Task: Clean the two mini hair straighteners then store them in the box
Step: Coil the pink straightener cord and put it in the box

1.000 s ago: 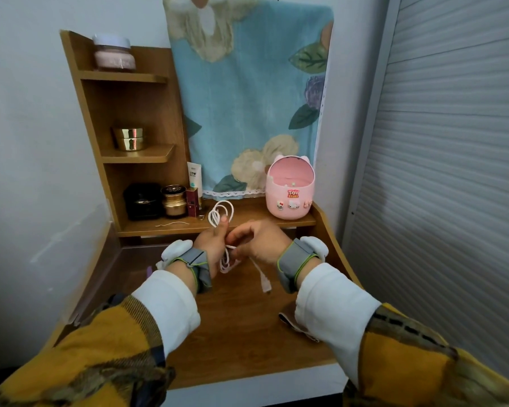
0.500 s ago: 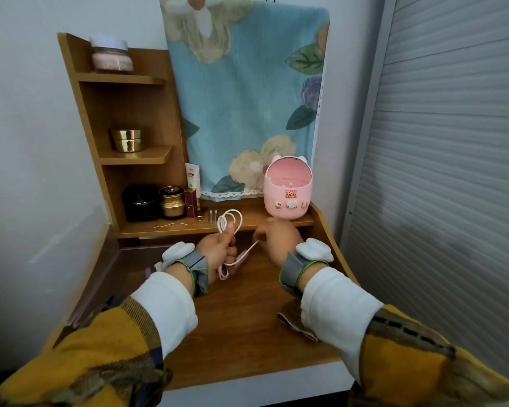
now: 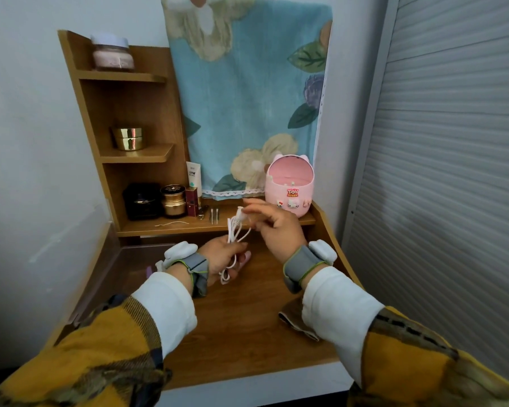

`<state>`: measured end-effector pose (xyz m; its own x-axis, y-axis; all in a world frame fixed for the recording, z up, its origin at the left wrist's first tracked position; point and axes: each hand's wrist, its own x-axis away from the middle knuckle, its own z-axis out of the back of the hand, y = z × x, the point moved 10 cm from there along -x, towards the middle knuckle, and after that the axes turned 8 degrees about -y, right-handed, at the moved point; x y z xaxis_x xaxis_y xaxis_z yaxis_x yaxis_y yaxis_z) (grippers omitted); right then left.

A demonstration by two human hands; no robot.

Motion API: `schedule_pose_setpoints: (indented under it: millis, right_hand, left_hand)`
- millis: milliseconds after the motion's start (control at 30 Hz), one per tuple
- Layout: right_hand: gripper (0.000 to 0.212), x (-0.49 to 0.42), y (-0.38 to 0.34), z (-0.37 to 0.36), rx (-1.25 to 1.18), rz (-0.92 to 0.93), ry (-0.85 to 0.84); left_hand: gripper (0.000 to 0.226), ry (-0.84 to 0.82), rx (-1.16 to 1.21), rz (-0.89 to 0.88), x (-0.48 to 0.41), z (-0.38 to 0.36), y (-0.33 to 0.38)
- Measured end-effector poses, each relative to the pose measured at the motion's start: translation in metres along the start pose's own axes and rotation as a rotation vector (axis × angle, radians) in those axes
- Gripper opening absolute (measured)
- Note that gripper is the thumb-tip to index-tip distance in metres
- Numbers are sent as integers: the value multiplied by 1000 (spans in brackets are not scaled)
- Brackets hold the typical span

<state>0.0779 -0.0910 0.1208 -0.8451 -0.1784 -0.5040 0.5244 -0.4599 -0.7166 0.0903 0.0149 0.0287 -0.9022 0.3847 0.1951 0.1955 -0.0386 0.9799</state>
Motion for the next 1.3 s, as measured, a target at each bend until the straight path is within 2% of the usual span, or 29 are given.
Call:
schedule_pose_setpoints:
  millis: [67, 100, 133, 167, 200, 267, 333, 367, 433, 533, 600, 667, 733, 767, 833, 933, 1000, 1067, 1133, 1233, 1300]
  right_hand:
    - [27, 6, 12, 18, 1, -126, 161]
    - [20, 8, 19, 21, -10, -221, 178]
    - [26, 10, 27, 16, -19, -329, 119]
    - [39, 11, 33, 3, -13, -416, -10]
    - [49, 13, 36, -14, -12, -468, -159]
    - [53, 18, 38, -43, -98, -517, -343]
    - [52, 18, 42, -57, -218, -555, -360]
    - [51, 17, 46, -59, -283, -576, -328]
    - [45, 15, 55, -59, -432, -595, -227]
    - [41, 15, 69, -58, -643, -605, -95]
    - [46, 18, 73, -64, -723, -634, -78]
    - [36, 16, 72, -65, -737, -620, -56]
    - [12, 14, 69, -59, -730, -609, 4]
    - [10, 13, 71, -55, -735, -612, 40]
    - [20, 11, 73, -54, -759, -628, 77]
    - [21, 6, 65, -54, -616, -602, 11]
    - [17, 2, 56, -60, -494, -587, -83]
    - [25, 1, 55, -62, -452, -606, -113]
    - [18, -1, 57, -56, -404, -639, -70]
    - [26, 3, 63, -54, -526, -695, -22]
    - [26, 5, 65, -56, -548, -711, -26]
  left_hand:
    - [13, 29, 126, -50, 3, 0, 7]
    - [9, 52, 148, -82, 2, 2, 10]
    - [4, 69, 126, -116, 3, 3, 14]
    - [5, 98, 19, -143, 2, 6, 18]
    - [7, 126, -194, -154, 4, 7, 25]
    - [13, 114, -710, -136, 3, -3, 36]
    - [24, 57, -1070, -55, 1, -15, 33]
    - [29, 56, -1132, -35, 0, -17, 31]
    - [28, 67, -1010, -91, 1, -15, 35]
    - [9, -18, -748, -188, 3, -12, 35]
    - [19, -92, -688, -170, 3, -13, 29]
    - [27, -123, -689, -150, 1, -14, 25]
    - [21, -77, -748, -134, -5, -7, 22]
    - [20, -26, -771, -125, -7, -1, 19]
    - [22, 113, -855, -135, -8, 12, 18]
    - [26, 226, -1226, -140, -5, 10, 27]
    - [31, 200, -1465, 23, -12, 8, 23]
    - [38, 190, -1601, 147, -17, 9, 20]
    - [36, 226, -1649, 123, -17, 8, 25]
    - [26, 239, -1597, 56, -18, 9, 28]
    - [29, 237, -1561, 38, -15, 14, 27]
